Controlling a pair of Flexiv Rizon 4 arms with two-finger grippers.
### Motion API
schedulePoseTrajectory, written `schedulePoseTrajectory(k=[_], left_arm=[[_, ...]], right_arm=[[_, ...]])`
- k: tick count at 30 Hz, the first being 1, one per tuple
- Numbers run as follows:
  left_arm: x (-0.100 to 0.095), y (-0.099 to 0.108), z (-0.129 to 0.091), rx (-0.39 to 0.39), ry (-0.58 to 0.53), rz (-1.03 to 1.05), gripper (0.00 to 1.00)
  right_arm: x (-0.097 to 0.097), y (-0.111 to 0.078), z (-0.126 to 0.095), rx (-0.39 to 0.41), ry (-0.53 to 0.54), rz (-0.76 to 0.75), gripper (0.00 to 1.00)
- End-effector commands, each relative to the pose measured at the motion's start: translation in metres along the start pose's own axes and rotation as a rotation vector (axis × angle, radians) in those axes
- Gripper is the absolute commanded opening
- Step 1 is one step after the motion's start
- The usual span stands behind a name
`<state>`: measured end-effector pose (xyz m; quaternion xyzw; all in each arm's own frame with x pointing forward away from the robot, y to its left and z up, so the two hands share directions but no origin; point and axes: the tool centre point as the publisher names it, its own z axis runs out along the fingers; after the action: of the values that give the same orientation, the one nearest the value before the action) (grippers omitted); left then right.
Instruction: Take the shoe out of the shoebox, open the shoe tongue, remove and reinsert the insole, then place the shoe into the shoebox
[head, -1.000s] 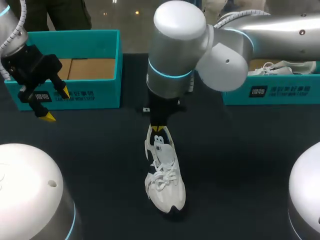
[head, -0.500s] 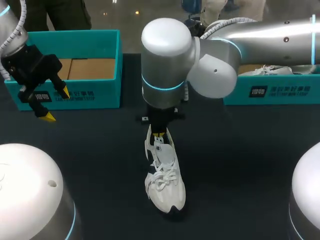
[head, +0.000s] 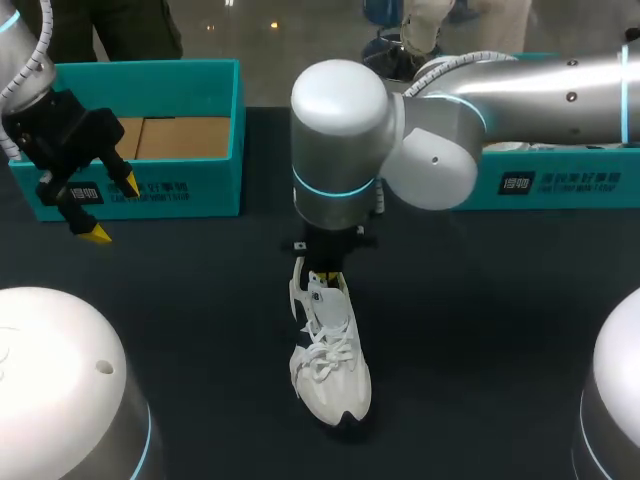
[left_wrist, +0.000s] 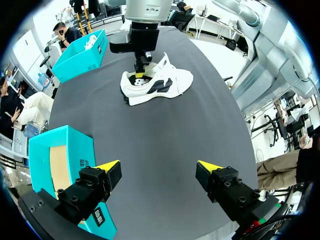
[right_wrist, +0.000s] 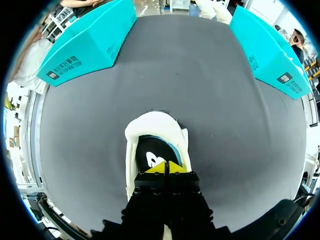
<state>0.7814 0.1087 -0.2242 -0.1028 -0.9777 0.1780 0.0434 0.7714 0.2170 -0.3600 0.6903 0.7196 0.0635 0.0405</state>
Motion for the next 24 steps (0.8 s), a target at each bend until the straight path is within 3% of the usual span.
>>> schedulePoseTrajectory(k=[1, 14, 24], left_arm=[[0.001, 0.0, 0.0, -0.002, 0.0, 0.0, 1.0], [0.001, 0.0, 0.0, -0.002, 0.0, 0.0, 1.0], [0.001, 0.0, 0.0, -0.002, 0.0, 0.0, 1.0]], right_arm=[[-0.001, 0.003, 0.012, 0.008, 0.009, -0.003, 0.0], [0.005, 0.0, 0.036, 0.043, 0.042, -0.015, 0.0], [0.006, 0.0, 0.015, 0.015, 0.022, -0.013, 0.0]])
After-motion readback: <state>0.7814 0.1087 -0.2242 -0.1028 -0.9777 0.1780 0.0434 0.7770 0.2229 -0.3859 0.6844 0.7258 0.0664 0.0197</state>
